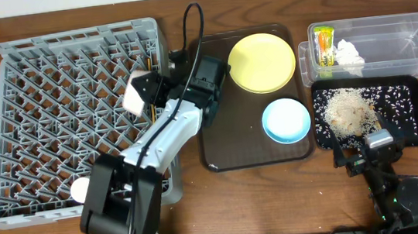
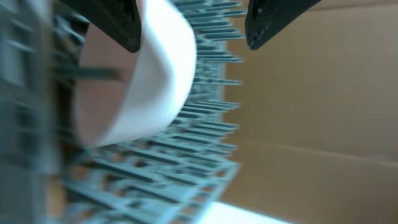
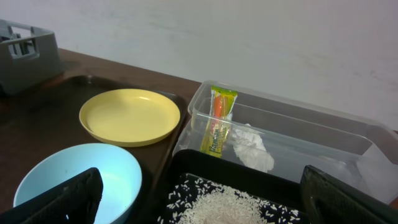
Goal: Sort waste into correct bins and load items into the dishwasher
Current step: 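Set the white bowl upright into the dish rack with the left gripper, then grasp the light-blue bowl rim with the left gripper and lift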
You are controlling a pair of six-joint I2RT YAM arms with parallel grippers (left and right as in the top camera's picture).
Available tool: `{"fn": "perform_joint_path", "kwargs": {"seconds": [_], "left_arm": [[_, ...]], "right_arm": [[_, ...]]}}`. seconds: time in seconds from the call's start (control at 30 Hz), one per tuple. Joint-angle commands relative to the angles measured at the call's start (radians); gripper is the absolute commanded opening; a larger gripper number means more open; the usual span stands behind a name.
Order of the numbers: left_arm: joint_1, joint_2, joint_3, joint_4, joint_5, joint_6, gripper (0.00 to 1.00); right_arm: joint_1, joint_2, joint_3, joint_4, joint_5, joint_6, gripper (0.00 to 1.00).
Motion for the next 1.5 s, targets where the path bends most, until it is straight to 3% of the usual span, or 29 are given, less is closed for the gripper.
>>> {"fn": "perform_joint_path", "kwargs": {"seconds": [0.0,0.13,0.27,0.33,0.57,0.77,1.03,1.07,1.27,1.47], "left_arm": [[-0.022,-0.106,-0.005,-0.047,0.330,-0.074,0.56],[-0.024,-0.213,-0.005,-0.095,0.801,-0.183,0.56],[-0.024,-0.259,-0.005,-0.039,1.285,-0.257,0.56],[-0.031,-0.248,-0.006,0.007,1.439,-0.289,0.56],[-0.069,-0.111,-0.007,0.064,1.443,-0.342,0.56],[-0.086,0.053,-0.007,0.159,1.684,-0.369,0.56],[-0.091,0.182,-0.007,0.202,1.693,-0.429,0.52],[-0.094,0.198,-0.007,0.207,1.692,-0.429,0.50],[-0.093,0.235,-0.007,0.193,1.657,-0.429,0.10],[-0.048,0.176,0.014,0.118,1.646,-0.429,0.08]], "right_arm": [[-0.006,0.000,-0.002,-0.004,0.010,0.011,0.99],[-0.007,0.000,-0.002,-0.004,0.010,0.011,0.99],[-0.006,0.000,-0.002,-0.004,0.010,0.011,0.99],[-0.006,0.000,-0.002,-0.004,0.010,0.011,0.99],[-0.006,0.000,-0.002,-0.004,0.010,0.011,0.99],[-0.006,0.000,-0.002,-0.004,0.010,0.011,0.99],[-0.006,0.000,-0.002,-0.004,0.010,0.011,0.99],[-0.007,0.000,-0.002,-0.004,0.010,0.011,0.99],[-0.007,0.000,-0.002,-0.004,0.010,0.011,0.99],[-0.007,0.000,-0.002,-0.004,0.010,0.011,0.99]]}}
